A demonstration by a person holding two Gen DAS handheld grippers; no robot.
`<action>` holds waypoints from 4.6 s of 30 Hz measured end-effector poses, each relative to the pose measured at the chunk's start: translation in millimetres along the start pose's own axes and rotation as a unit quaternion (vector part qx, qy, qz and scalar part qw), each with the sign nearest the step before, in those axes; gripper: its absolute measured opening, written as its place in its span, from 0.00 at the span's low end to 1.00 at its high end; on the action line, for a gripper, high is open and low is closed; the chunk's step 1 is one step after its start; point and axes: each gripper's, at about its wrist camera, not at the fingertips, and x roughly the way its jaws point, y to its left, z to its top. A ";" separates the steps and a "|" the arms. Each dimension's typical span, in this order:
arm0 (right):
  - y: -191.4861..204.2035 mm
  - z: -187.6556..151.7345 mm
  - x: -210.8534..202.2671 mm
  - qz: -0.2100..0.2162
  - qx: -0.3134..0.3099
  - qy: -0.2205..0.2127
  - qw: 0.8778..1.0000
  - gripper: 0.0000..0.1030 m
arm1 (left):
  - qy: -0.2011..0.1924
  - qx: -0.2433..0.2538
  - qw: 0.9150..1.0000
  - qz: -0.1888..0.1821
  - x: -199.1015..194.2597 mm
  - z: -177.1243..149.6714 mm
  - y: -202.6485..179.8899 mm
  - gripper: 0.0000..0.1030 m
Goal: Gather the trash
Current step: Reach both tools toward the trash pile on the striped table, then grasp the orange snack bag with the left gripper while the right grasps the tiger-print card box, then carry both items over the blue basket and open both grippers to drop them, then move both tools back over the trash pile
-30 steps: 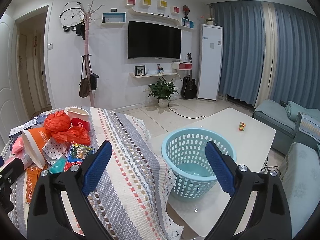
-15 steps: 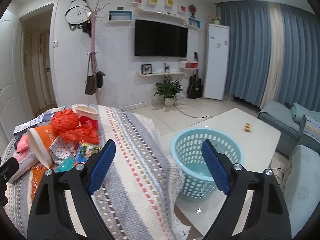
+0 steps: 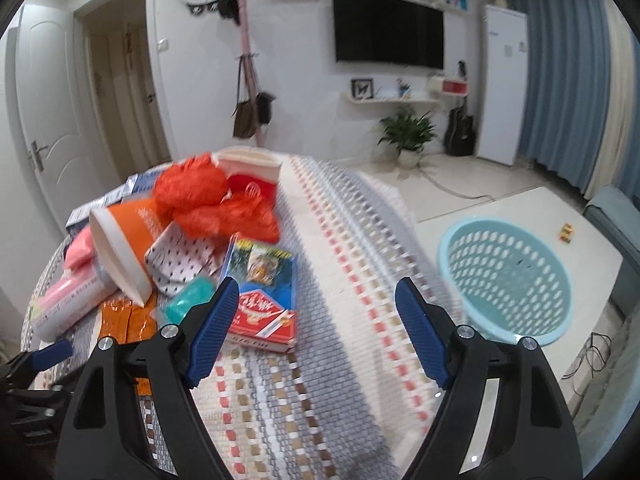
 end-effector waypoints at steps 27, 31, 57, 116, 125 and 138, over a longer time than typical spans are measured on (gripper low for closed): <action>10.6 10.0 71.0 0.082 0.015 0.110 0.990 0.56 | 0.047 0.062 0.996 0.036 15.4 2.8 -30.0 0.06; 4.4 20.2 52.2 0.070 0.007 0.067 0.995 0.56 | 0.037 0.057 0.998 0.013 5.6 4.5 -29.0 0.05; -83.9 49.7 5.7 0.026 0.062 -0.010 0.998 0.56 | -0.097 0.125 0.986 -0.050 -61.3 80.2 -130.9 0.04; -196.7 9.5 31.8 -0.035 0.094 0.072 0.992 0.68 | 0.006 0.149 0.975 -0.165 75.7 98.8 -245.4 0.46; -93.0 30.7 -9.5 0.050 0.012 -0.007 0.999 0.77 | -0.057 0.078 0.989 -0.115 -2.2 108.6 -144.6 0.52; 26.1 -8.1 20.6 0.115 -0.075 0.062 0.989 0.78 | -0.062 0.016 0.997 0.037 -38.8 84.7 30.7 0.68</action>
